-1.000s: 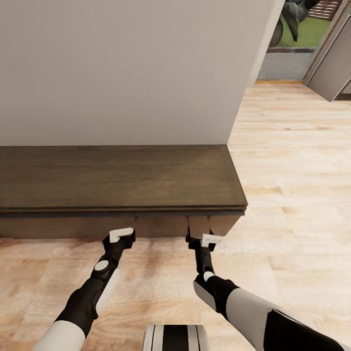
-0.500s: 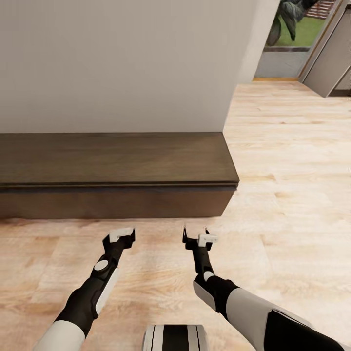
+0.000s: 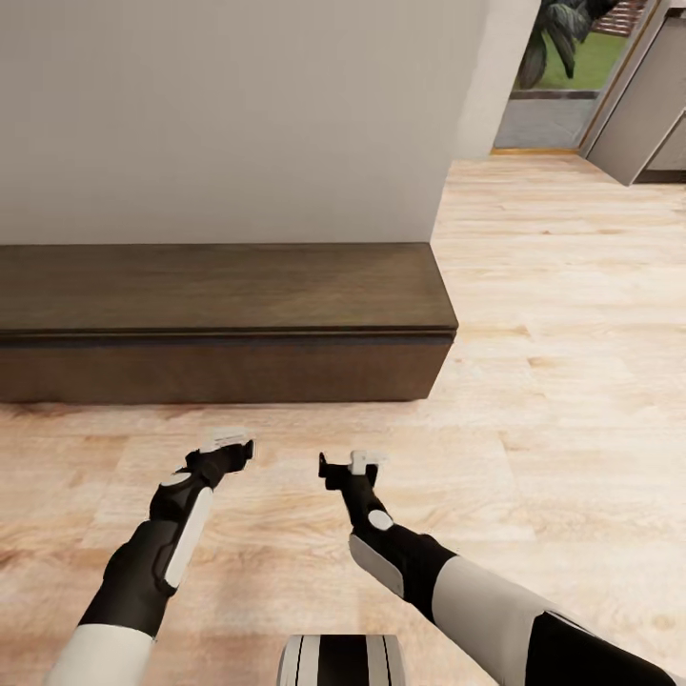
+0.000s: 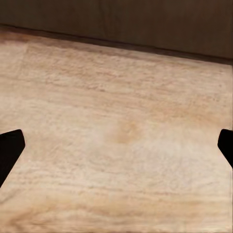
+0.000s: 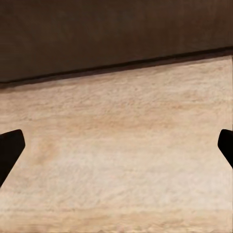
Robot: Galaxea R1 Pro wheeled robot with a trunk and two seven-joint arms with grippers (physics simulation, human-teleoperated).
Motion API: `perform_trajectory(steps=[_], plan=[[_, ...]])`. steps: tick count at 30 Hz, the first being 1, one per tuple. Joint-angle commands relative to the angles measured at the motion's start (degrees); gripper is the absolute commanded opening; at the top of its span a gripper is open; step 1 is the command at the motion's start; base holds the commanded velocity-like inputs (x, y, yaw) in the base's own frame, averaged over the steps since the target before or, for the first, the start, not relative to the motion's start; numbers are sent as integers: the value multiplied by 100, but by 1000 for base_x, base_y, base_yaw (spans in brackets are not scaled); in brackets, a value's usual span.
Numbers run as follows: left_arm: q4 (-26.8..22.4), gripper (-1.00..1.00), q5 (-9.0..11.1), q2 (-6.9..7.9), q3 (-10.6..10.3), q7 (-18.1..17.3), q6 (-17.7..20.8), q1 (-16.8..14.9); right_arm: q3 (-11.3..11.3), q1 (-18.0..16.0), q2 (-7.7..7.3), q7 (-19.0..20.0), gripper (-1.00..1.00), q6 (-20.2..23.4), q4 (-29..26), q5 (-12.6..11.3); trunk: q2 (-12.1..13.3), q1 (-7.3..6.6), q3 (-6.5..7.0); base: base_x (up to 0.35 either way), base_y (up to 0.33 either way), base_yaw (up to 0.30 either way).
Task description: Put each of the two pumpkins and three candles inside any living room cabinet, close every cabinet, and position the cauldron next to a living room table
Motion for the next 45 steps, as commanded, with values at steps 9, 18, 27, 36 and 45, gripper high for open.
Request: perform_trajectory(steps=[9,18,27,36,45], plan=[[-753,100,552,-23,148,66,831,5,-785,-7,-119,-25,100,1156,-291,-100,5,-14,106,-4,0,0],[-821,100,629,-53,594,103,1540,-1,-821,-15,-127,21,100,1541,-297,-76,17,-37,306,0,0,0],[-813,100,644,-68,1025,109,1749,-8,-831,-11,-120,559,100,1531,-238,-95,29,-60,507,0,0,0],[-821,100,1060,-28,1283,109,1974,-15,-821,-9,-134,714,100,1539,-228,-82,41,-83,723,0,0,-10],[-813,100,1371,1,1427,109,1983,-18,-1389,-7,-148,1287,100,1423,-208,-472,53,-106,909,-75,0,37]])
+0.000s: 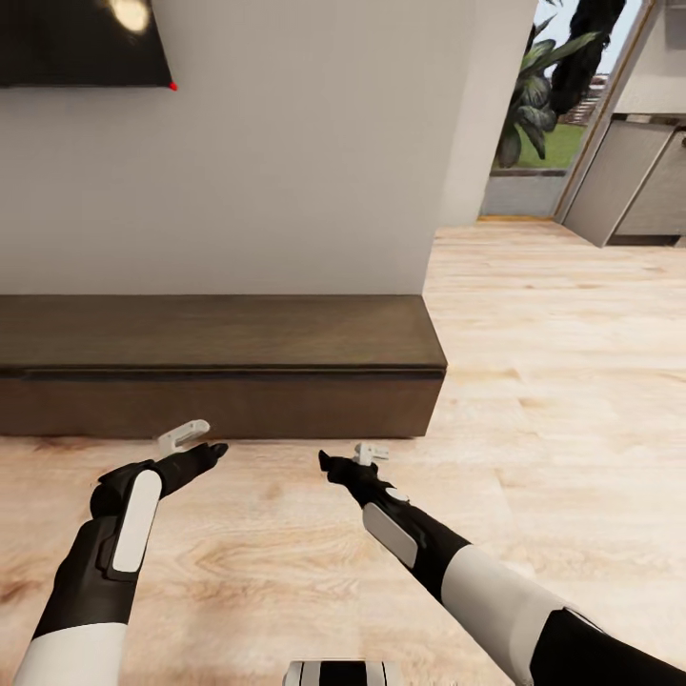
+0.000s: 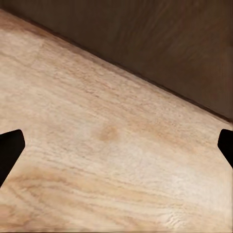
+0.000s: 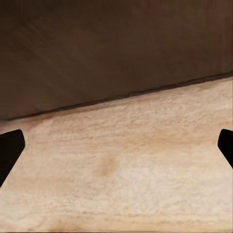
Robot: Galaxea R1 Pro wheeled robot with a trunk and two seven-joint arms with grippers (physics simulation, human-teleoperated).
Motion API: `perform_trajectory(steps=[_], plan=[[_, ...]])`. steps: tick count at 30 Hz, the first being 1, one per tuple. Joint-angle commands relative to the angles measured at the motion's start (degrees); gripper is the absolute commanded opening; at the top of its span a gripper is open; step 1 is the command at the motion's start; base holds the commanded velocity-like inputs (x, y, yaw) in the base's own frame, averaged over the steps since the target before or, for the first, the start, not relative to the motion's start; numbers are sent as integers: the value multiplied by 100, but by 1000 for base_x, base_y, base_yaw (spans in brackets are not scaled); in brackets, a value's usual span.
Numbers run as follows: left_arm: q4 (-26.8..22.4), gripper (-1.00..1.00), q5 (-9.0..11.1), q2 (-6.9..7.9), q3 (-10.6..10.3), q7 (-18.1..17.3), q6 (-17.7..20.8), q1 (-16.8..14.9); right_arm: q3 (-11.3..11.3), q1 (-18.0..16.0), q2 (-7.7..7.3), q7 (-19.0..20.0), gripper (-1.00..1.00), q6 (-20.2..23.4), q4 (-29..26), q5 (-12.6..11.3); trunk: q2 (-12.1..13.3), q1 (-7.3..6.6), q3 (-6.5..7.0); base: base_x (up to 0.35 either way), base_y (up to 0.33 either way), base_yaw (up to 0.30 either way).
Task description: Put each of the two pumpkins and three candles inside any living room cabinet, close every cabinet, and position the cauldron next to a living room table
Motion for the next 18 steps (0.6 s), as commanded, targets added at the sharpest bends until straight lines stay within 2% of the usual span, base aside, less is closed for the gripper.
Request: perform_trajectory(steps=[1,3,6,10,18], plan=[[-6,100,66,1,6,48,24,-3,1,-9,-43,275,100,-4,0,-85,0,-6,12,-264,0,138],[-5,100,69,2,9,48,26,-3,-26,-8,-137,707,100,61,-2,-78,2,-11,44,-285,0,153],[-5,100,71,2,12,48,29,-3,-28,-11,-291,1140,100,107,-3,-66,6,-19,91,-299,0,172],[-5,100,74,2,13,48,30,-3,-20,-9,-339,1214,100,101,1,-60,12,-29,154,-260,0,190],[-5,100,81,-5,13,40,95,-3,-3,-8,-311,1143,100,156,5,-46,22,-50,280,-33,0,194]])
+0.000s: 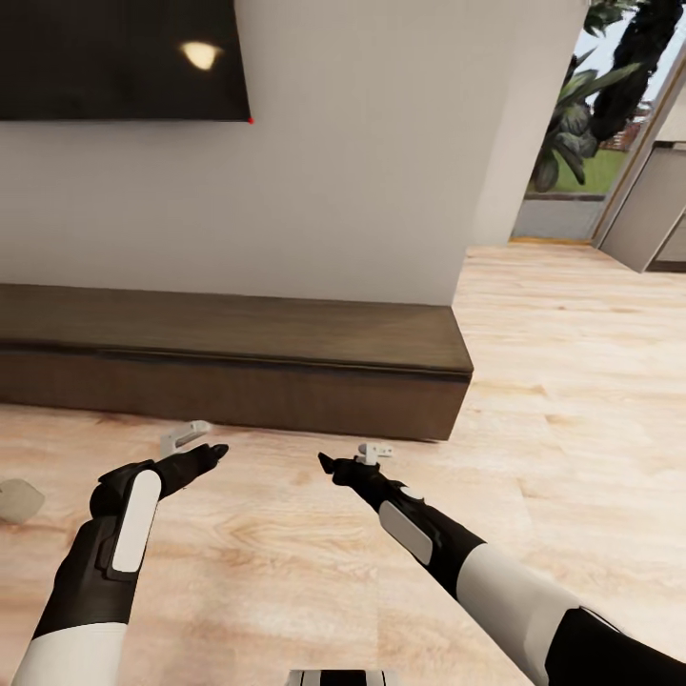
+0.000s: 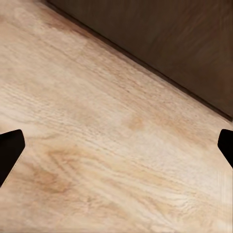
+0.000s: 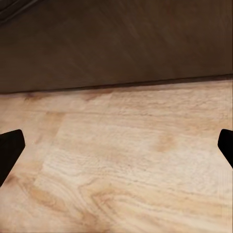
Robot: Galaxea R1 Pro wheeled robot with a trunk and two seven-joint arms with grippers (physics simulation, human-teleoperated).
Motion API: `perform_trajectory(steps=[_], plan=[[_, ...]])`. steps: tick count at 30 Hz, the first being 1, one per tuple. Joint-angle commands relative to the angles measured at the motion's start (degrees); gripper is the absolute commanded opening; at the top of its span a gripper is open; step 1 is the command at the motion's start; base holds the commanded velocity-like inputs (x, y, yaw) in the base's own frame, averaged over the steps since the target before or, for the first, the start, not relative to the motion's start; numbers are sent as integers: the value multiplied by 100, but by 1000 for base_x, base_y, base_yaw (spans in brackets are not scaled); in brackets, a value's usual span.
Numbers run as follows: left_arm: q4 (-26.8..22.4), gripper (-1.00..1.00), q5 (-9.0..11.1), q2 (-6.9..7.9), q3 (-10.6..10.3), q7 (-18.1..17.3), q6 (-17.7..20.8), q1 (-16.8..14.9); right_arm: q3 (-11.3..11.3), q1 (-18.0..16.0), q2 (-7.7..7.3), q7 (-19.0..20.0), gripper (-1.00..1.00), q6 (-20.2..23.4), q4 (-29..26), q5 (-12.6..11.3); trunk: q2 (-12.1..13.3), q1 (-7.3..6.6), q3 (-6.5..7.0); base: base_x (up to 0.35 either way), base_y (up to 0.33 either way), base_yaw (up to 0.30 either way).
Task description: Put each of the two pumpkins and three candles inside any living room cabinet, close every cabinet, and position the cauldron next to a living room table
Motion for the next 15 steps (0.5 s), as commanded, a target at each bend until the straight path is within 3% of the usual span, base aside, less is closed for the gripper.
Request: perform_trajectory(steps=[1,11,15], plan=[[-6,100,59,4,2,49,25,-2,35,-9,1,9,100,-40,14,-64,0,-3,12,-2,0,193],[-6,100,61,8,19,48,28,-2,12,-9,9,-33,100,-81,234,-71,13,-29,169,0,0,193],[-6,100,58,8,19,46,27,-2,26,-9,20,-361,100,-190,667,-69,18,-40,234,0,0,197]])
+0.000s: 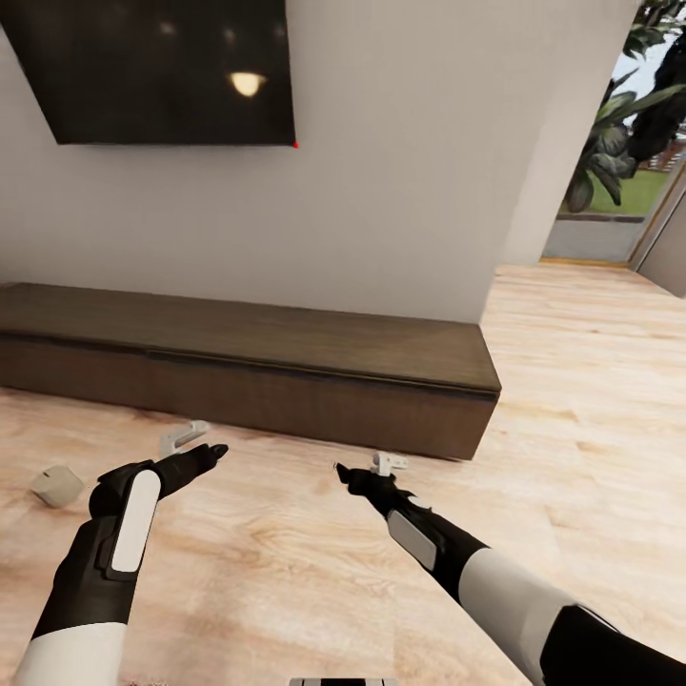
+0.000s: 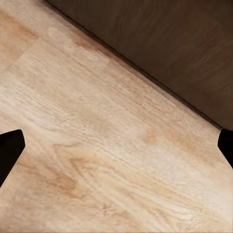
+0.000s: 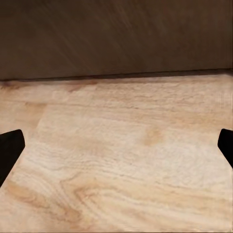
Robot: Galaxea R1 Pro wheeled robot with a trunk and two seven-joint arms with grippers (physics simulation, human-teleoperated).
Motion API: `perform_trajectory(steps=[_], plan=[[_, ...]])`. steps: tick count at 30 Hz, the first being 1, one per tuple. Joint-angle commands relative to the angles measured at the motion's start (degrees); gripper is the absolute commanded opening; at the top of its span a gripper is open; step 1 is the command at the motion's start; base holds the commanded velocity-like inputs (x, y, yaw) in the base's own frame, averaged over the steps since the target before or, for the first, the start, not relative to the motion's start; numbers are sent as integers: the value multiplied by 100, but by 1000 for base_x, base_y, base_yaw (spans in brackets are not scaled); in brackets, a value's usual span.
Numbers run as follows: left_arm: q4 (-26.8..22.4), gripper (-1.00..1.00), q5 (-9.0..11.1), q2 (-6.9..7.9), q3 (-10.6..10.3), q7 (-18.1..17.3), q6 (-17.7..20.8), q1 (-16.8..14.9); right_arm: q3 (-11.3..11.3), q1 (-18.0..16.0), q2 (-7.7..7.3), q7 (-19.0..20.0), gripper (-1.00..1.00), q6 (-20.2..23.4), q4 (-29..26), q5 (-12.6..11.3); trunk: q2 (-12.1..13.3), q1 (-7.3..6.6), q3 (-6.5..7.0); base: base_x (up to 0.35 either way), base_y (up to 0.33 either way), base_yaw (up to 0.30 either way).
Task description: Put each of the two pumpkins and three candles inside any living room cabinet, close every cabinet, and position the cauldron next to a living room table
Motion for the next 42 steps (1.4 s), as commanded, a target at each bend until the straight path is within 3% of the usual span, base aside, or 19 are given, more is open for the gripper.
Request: perform_trajectory(steps=[1,7,13,37,42], plan=[[-6,100,56,1,1,46,23,-3,56,-8,0,-122,100,-74,91,-54,-1,-4,12,0,0,198],[-6,100,61,1,1,34,23,-3,78,-9,7,-543,100,383,221,329,8,-19,109,0,0,182],[-13,100,62,1,7,10,23,-3,72,-8,19,-879,100,620,189,650,8,-19,68,0,0,152],[-17,100,56,10,20,4,20,-3,77,-9,20,-944,100,601,181,713,8,-19,-106,5,2,139],[-17,100,60,10,189,0,23,-3,77,-9,20,-944,100,584,181,937,8,-19,-145,224,124,126]])
